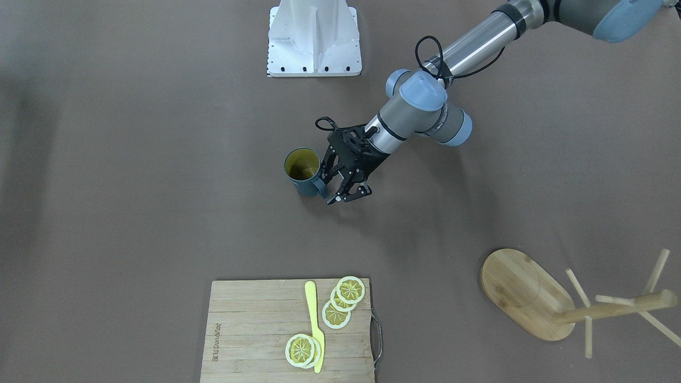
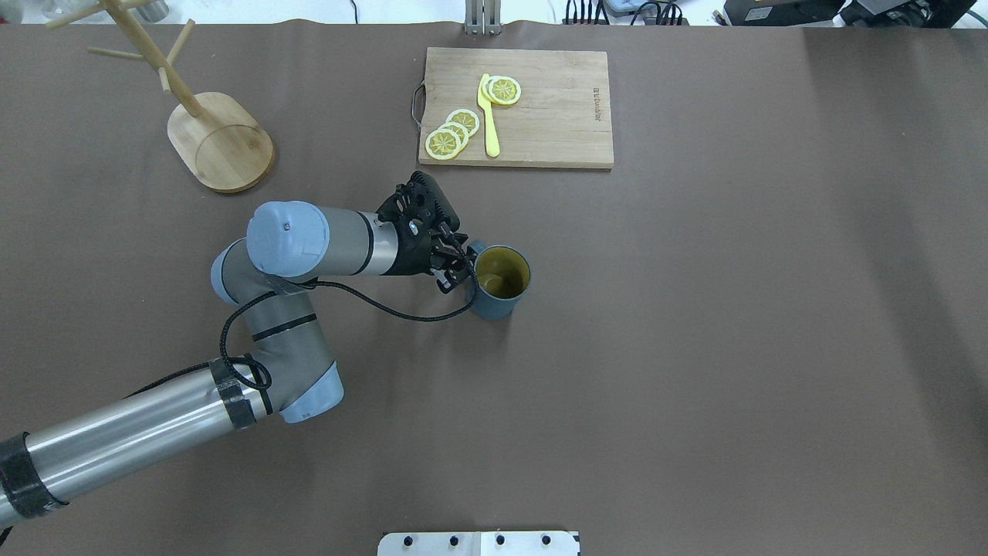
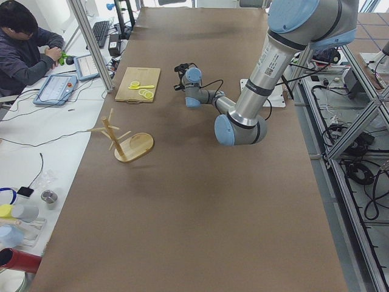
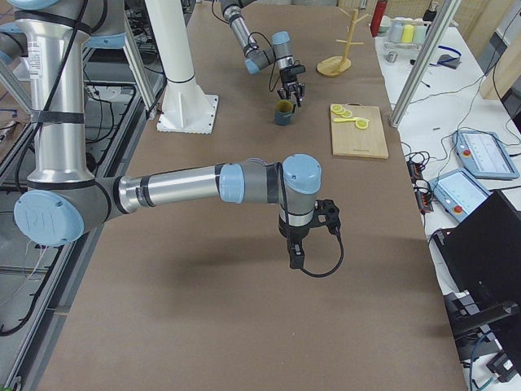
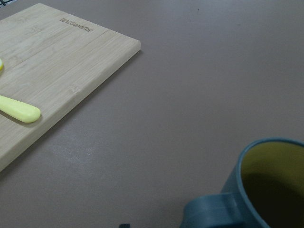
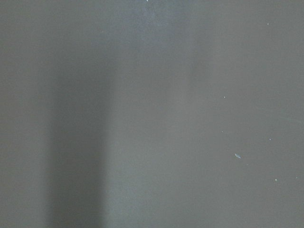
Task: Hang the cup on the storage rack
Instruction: 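Close the left gripper on the blue mug's handle, then lift the blue mug and carry it toward the wooden mug stand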
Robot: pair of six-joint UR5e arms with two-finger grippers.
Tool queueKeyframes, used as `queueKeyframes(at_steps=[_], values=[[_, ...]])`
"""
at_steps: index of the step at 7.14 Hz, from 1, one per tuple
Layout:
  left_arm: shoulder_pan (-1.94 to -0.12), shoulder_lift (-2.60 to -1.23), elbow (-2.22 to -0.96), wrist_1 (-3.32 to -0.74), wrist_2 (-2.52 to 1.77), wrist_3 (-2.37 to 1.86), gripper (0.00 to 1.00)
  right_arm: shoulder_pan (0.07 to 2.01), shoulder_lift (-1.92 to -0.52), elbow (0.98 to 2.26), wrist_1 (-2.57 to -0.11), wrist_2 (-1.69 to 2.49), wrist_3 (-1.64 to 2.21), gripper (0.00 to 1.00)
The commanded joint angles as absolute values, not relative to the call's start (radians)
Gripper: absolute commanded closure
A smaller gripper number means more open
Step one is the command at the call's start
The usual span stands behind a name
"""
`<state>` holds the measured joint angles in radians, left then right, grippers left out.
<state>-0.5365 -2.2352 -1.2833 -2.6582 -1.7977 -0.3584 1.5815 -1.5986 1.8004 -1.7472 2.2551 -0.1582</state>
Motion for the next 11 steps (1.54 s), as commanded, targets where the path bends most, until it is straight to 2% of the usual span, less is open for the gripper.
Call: queueKeyframes(at_steps=[1,2,5,11], values=[[-0.529,-2.230,-1.289,-2.669,-1.799,-0.371,0.81,1.582,-1.598,1.801,-1.747,2.255,-0.158,0.00],[-0.531,-2.224,-1.290,-2.692,-1.801,-0.412,0.99,1.582,-1.598,1.801,-1.747,2.255,-0.158,0.00],[-0.538,-2.224,-1.310,-2.730,-1.802,-0.518,1.00,1.582,-1.600,1.799,-1.746,2.253,-0.160,0.00],[-0.597,-2.206,-1.382,-2.746,-1.792,-1.014,1.00,1.582,-1.600,1.799,-1.743,2.250,-0.158,0.00]])
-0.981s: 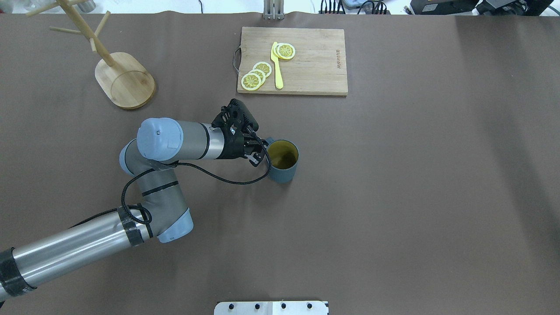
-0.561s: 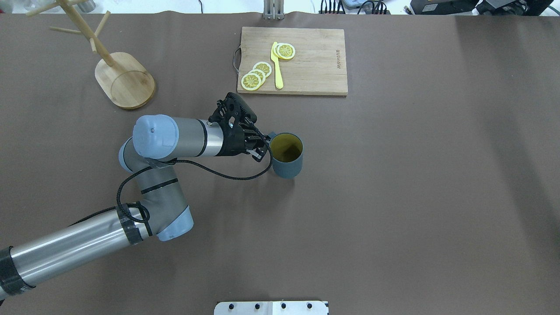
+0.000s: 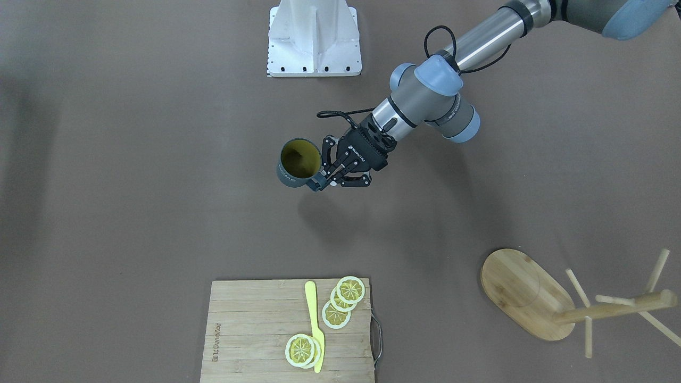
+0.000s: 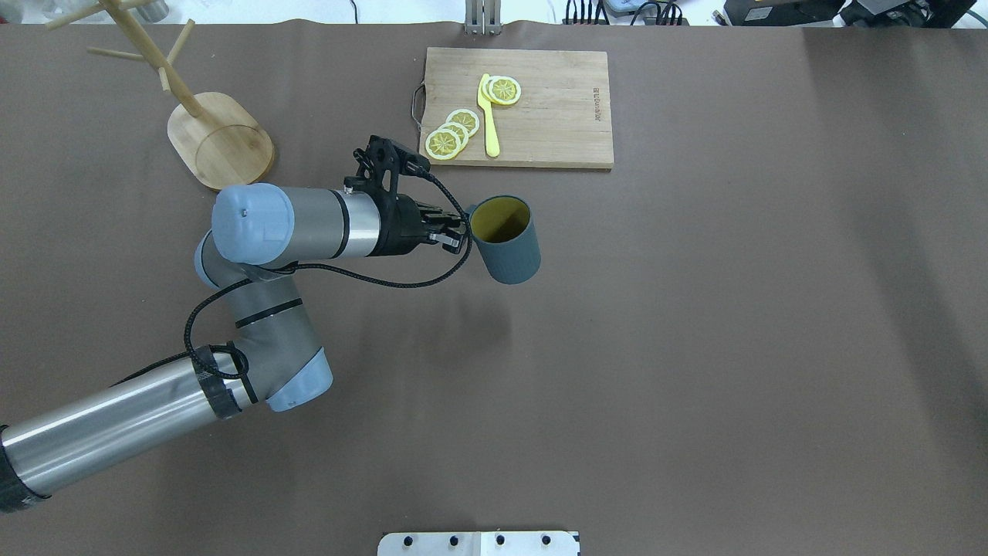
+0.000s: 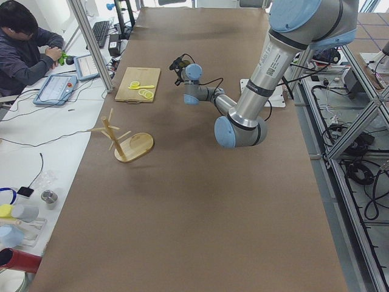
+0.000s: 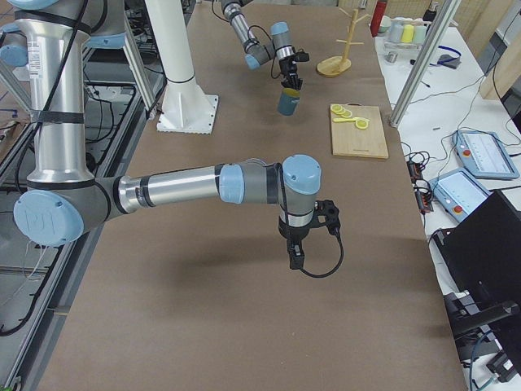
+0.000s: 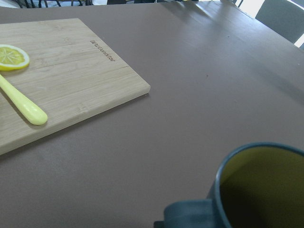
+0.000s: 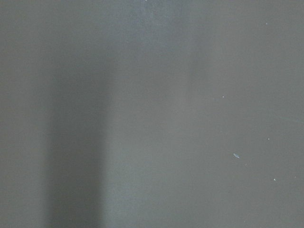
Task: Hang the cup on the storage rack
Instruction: 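Lift the blue mug and carry it toward the wooden mug stand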
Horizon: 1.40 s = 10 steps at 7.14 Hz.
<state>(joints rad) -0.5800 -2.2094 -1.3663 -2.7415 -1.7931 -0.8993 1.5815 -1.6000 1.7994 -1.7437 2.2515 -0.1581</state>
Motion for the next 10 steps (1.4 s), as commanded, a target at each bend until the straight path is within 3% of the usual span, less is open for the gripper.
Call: queueKeyframes(at_steps=[1,8,10], values=[[-0.603,-2.200,-1.387,-2.743,-1.792,-1.167,1.00,1.582,-1.600,1.799,-1.744,2.246,-0.160,0.00],[-0.779,-2.195,-1.388,-2.828,-1.793,-2.035,1.00,1.609,-1.672,1.802,-1.738,2.256,-0.164,0.00],[-0.799,-2.194,-1.338,-2.910,-1.793,-2.181,1.00,1.612,-1.684,1.810,-1.738,2.256,-0.164,0.00]])
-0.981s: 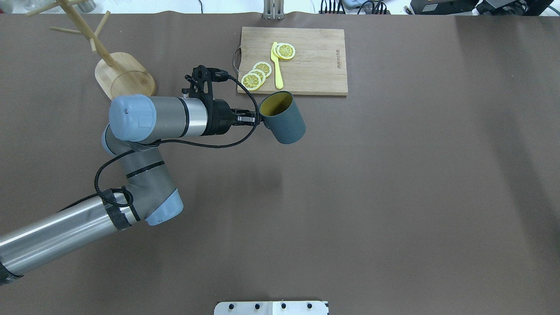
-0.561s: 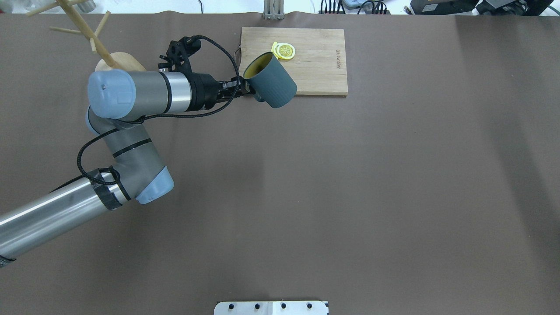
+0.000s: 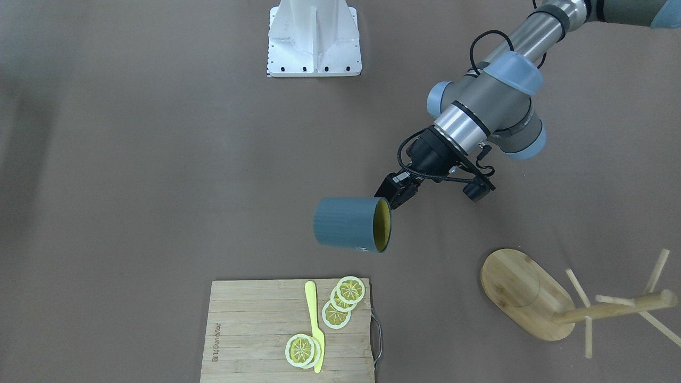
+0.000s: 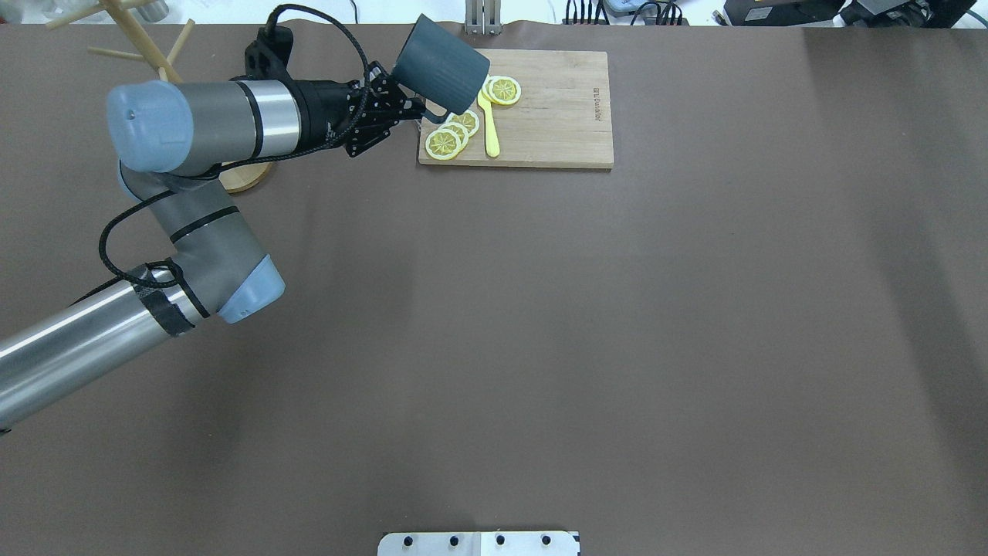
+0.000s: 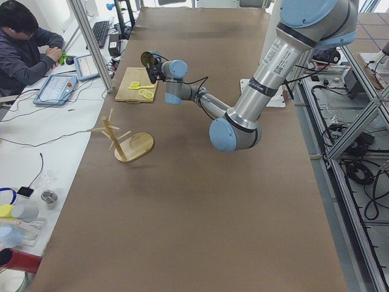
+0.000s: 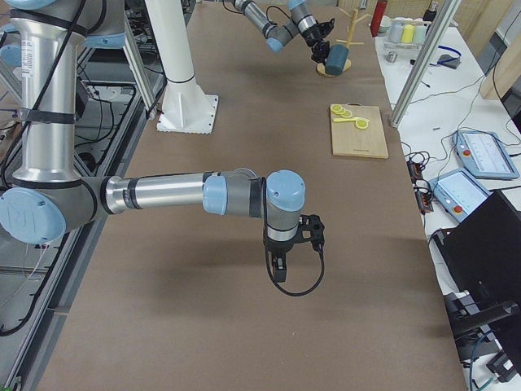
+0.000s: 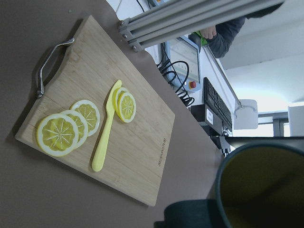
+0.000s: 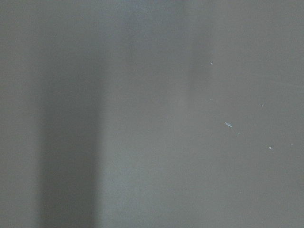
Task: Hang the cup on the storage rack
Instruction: 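Lift the blue mug and carry it toward the wooden mug stand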
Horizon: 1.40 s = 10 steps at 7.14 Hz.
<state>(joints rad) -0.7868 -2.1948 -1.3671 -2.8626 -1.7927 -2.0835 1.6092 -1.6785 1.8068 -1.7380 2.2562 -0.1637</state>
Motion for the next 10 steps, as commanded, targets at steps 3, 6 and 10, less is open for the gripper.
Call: queueKeyframes(at_steps=[3,6,10], values=[[-0.825,-2.195,-1.192,-3.195,-1.822,-2.351,1.00,1.614,-1.681,1.813,-1.736,2.256,-0.163,0.00],[-0.893,-2.184,-0.992,-3.614,-1.827,-2.763,1.00,1.614,-1.675,1.825,-1.736,2.256,-0.160,0.00],[-0.913,-2.164,-0.829,-3.883,-1.772,-2.956,1.00,1.615,-1.680,1.847,-1.736,2.256,-0.160,0.00]])
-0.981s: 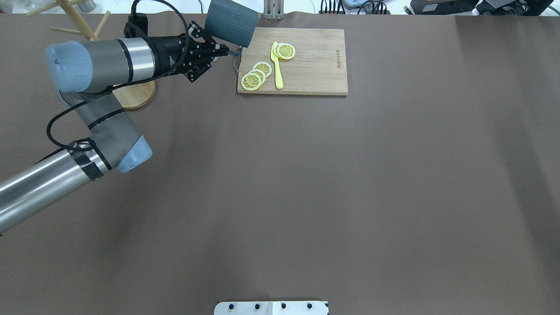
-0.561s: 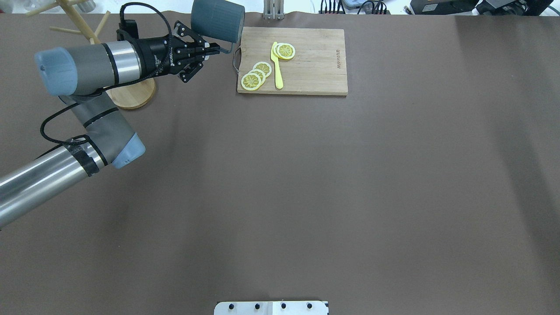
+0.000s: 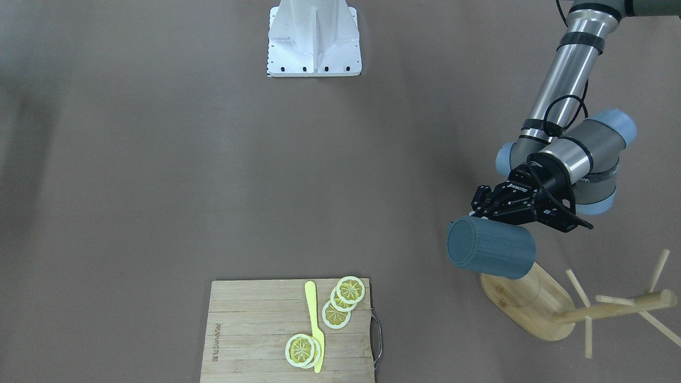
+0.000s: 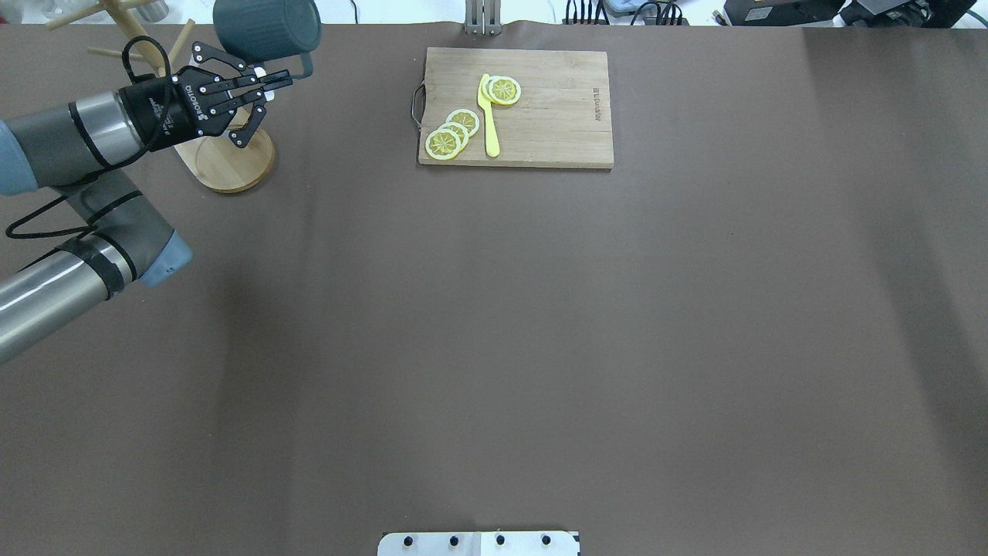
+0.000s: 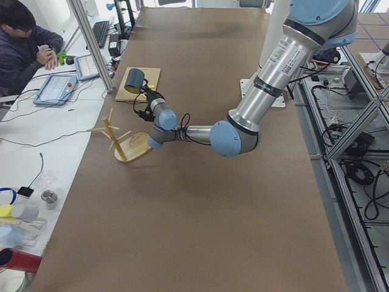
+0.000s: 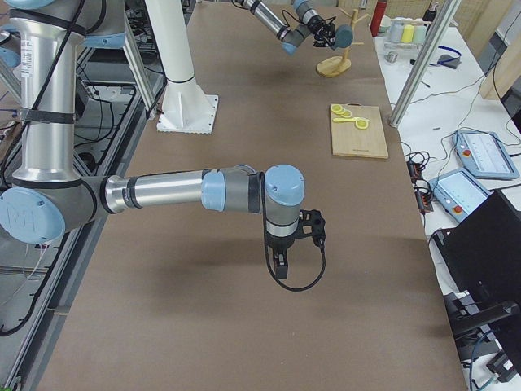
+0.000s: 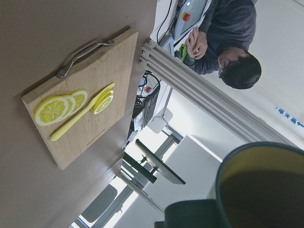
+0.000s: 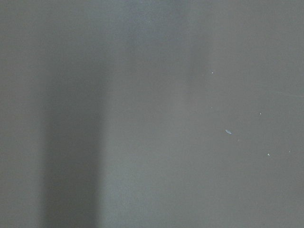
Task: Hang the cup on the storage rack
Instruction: 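Hook the mug handle onto a peg of the wooden stand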
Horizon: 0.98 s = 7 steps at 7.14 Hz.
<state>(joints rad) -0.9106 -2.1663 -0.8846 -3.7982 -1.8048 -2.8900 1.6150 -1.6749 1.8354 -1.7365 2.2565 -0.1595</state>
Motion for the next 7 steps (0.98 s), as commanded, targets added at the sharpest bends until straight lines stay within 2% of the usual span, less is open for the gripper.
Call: queueKeyframes(at_steps=[1,3,7], values=[[-0.911,-2.166,-0.792,-3.892,-1.711,-3.040,1.00,1.615,-1.683,1.850,-1.736,2.256,-0.161,0.00],[-0.907,-2.166,-0.747,-3.889,-1.617,-3.082,1.00,1.615,-1.683,1.855,-1.736,2.255,-0.161,0.00],[-0.914,-2.201,-0.753,-3.838,-1.562,-3.105,1.00,1.615,-1.686,1.861,-1.736,2.255,-0.161,0.00]])
